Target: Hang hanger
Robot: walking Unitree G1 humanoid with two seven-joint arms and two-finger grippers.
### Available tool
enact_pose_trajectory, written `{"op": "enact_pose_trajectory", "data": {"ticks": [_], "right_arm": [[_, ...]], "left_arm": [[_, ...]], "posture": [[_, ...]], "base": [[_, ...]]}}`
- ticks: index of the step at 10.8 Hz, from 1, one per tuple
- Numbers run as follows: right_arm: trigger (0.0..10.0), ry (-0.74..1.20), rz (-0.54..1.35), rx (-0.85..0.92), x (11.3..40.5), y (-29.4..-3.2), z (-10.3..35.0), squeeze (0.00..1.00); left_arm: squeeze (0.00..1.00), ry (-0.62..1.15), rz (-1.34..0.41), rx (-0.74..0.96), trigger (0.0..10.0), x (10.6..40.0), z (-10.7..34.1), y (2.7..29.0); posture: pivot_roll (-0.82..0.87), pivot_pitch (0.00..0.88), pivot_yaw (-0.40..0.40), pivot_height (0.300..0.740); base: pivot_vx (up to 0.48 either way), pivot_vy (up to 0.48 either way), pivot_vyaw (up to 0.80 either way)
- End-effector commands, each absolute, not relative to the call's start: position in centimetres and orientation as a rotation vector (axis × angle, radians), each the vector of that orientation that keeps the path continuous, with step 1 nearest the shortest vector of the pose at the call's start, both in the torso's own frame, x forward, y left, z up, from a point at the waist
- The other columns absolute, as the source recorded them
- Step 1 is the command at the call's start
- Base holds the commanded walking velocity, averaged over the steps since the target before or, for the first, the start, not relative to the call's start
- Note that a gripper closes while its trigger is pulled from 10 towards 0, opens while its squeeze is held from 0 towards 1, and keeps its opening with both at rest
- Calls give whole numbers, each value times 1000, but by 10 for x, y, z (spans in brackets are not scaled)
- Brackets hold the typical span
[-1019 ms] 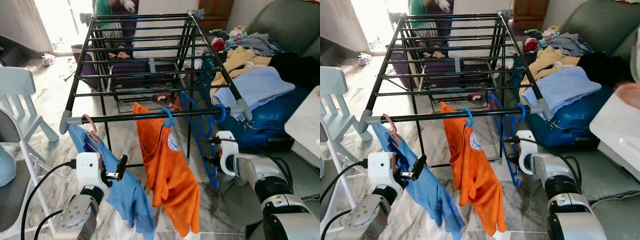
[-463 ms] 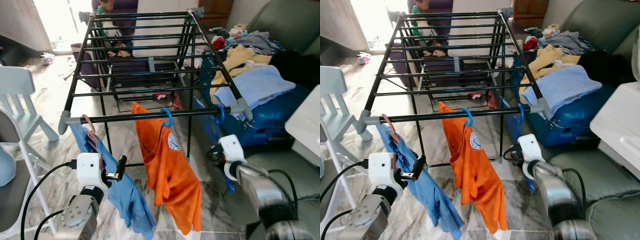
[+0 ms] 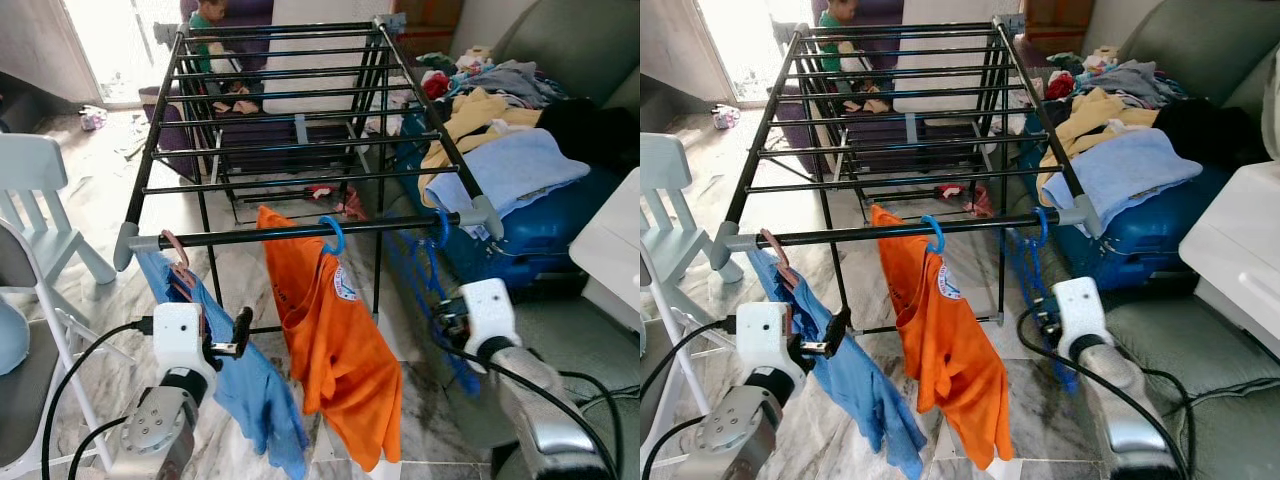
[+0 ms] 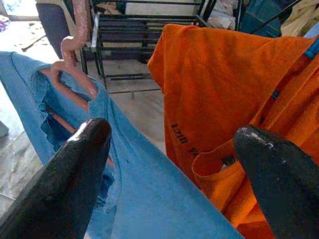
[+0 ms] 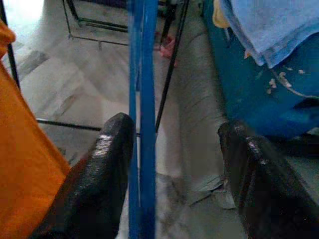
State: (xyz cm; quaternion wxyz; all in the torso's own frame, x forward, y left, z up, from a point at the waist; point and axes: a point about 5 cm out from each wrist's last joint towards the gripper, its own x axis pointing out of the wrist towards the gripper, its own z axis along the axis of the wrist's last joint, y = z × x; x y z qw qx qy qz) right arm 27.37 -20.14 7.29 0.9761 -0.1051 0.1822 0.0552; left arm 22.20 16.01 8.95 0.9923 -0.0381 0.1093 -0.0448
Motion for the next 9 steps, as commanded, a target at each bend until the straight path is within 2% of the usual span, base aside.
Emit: {"op": "enact_pose_trajectory", "data": {"ticks": [1, 5, 9], "right_arm": [[10000, 318, 83, -216, 275, -202, 84, 1000], [10000, 243, 59, -216, 276, -194, 100, 1000], [10000, 231, 60, -206, 278, -190, 102, 1000]], "left_arm": [[0, 214, -80, -64, 10000, 224, 90, 162], [0, 205, -75, -60, 10000, 226, 90, 161], [0, 206, -74, -60, 10000, 227, 90, 161]], "posture": [[-32, 0, 10, 740], [-34, 0, 6, 740], [-34, 0, 2, 740]], "base": [[0, 0, 0], [0, 0, 0], [-293, 0, 0]]}}
